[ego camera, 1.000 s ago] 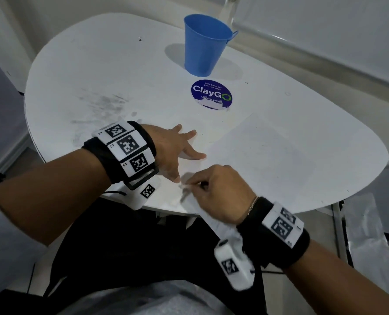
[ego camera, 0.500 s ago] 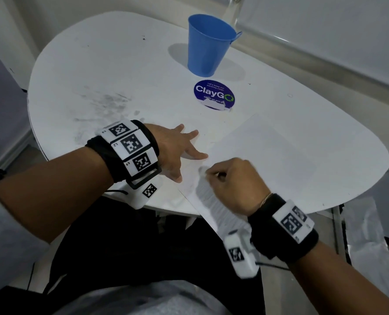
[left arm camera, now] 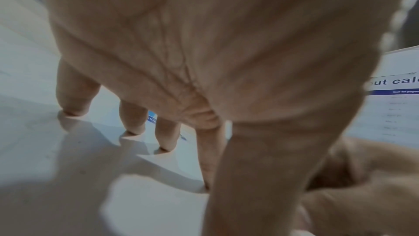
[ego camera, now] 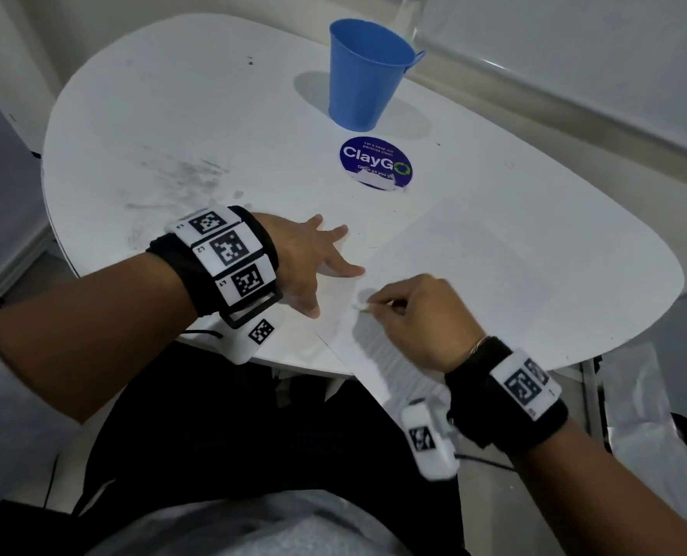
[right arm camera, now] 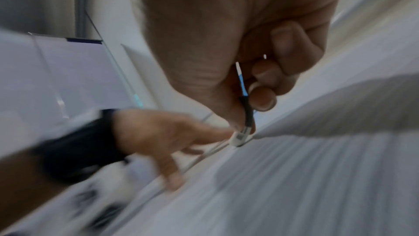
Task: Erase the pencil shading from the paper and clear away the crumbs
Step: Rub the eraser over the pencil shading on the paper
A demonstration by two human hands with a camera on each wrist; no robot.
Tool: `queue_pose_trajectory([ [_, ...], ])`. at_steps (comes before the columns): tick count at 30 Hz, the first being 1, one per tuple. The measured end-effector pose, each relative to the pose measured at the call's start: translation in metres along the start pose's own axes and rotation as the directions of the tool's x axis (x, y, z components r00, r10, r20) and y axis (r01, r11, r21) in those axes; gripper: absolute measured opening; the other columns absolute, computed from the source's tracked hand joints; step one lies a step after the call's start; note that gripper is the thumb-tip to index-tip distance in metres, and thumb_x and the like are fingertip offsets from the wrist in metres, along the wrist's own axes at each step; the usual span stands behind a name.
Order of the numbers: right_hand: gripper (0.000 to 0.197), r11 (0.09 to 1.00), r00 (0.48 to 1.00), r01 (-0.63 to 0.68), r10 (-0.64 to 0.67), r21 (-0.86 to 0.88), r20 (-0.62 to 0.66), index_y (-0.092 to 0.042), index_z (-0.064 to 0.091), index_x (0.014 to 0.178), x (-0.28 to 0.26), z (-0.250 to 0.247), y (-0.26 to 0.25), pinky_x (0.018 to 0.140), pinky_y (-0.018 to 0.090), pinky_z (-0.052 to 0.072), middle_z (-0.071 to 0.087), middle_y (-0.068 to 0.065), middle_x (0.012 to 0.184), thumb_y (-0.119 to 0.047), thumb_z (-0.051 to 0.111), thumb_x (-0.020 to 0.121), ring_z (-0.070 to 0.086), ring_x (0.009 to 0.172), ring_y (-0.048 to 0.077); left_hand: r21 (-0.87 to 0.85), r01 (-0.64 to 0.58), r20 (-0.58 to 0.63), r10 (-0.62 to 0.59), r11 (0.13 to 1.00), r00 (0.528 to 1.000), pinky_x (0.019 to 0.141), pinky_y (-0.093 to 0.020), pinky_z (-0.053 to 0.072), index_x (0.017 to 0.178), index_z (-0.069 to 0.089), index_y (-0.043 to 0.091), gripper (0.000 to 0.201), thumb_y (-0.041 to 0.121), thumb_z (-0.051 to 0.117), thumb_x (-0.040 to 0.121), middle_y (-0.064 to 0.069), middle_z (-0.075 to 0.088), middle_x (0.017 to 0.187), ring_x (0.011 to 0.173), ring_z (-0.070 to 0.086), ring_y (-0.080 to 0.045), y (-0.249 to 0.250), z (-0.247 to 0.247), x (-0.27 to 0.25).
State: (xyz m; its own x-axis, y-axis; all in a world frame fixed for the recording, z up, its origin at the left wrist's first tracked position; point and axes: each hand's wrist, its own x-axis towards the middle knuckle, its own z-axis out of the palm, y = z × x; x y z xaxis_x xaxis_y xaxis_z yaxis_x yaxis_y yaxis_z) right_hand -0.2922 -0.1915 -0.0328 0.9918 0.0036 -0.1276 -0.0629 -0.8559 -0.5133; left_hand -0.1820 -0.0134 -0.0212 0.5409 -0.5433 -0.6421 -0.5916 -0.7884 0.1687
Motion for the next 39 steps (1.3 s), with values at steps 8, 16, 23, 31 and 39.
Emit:
queue_pose_trajectory([
  [8,0.015,0.997,0.996,0.078,-0.077,-0.023,0.051,-0.022,0.079,0.089,-0.012,0.011,-0.013,0.071,0.031,0.055,0.075,-0.004,0.077,-0.023,0.064,0.090,0.068,0.071,0.017,0.020,-0.002,-0.009,0.002,1.000,1.000,0.125,-0.053,0.004,0.150,0.008,0.064,0.088,0.044,0.070,0.090,0.013,-0.024,0.165,0.152,-0.024,-0.016,0.001,0.000,-0.002],
  [16,0.015,0.991,0.991,0.123,-0.121,-0.046,0.055,-0.020,0.079,0.088,-0.017,0.014,-0.018,0.067,0.033,0.054,0.073,-0.002,0.072,-0.024,0.064,0.090,0.066,0.066,0.018,0.034,0.007,-0.006,-0.007,0.999,1.000,0.125,-0.054,0.006,0.149,0.007,0.065,0.088,0.043,0.070,0.091,0.013,-0.025,0.165,0.152,-0.024,-0.016,0.001,0.000,-0.002],
  [23,0.018,0.992,0.993,0.112,-0.109,-0.067,0.035,-0.020,0.077,0.087,-0.012,0.014,-0.017,0.067,0.036,0.055,0.072,0.000,0.071,-0.027,0.061,0.091,0.065,0.067,0.023,0.040,0.005,-0.010,-0.004,0.999,1.000,0.124,-0.055,0.011,0.148,0.006,0.066,0.089,0.045,0.070,0.090,0.013,-0.025,0.165,0.152,-0.024,-0.016,0.000,0.001,0.001],
  [31,0.019,0.991,0.996,0.086,-0.083,-0.105,0.027,-0.020,0.078,0.088,-0.010,0.010,-0.017,0.068,0.034,0.054,0.073,-0.001,0.073,-0.025,0.060,0.092,0.064,0.068,0.023,0.038,0.009,-0.005,-0.009,0.999,1.000,0.124,-0.056,0.011,0.148,0.006,0.066,0.089,0.045,0.070,0.090,0.013,-0.025,0.165,0.152,-0.024,-0.016,0.001,0.001,0.001],
  [39,0.019,0.989,0.998,0.070,-0.068,-0.130,0.019,-0.022,0.077,0.093,-0.013,0.010,-0.019,0.072,0.037,0.054,0.075,0.002,0.080,-0.024,0.059,0.093,0.067,0.075,0.027,0.012,0.008,-0.013,-0.008,1.000,1.000,0.124,-0.053,0.010,0.148,0.009,0.066,0.090,0.043,0.072,0.089,0.015,-0.024,0.165,0.151,-0.024,-0.014,0.001,0.001,0.001],
])
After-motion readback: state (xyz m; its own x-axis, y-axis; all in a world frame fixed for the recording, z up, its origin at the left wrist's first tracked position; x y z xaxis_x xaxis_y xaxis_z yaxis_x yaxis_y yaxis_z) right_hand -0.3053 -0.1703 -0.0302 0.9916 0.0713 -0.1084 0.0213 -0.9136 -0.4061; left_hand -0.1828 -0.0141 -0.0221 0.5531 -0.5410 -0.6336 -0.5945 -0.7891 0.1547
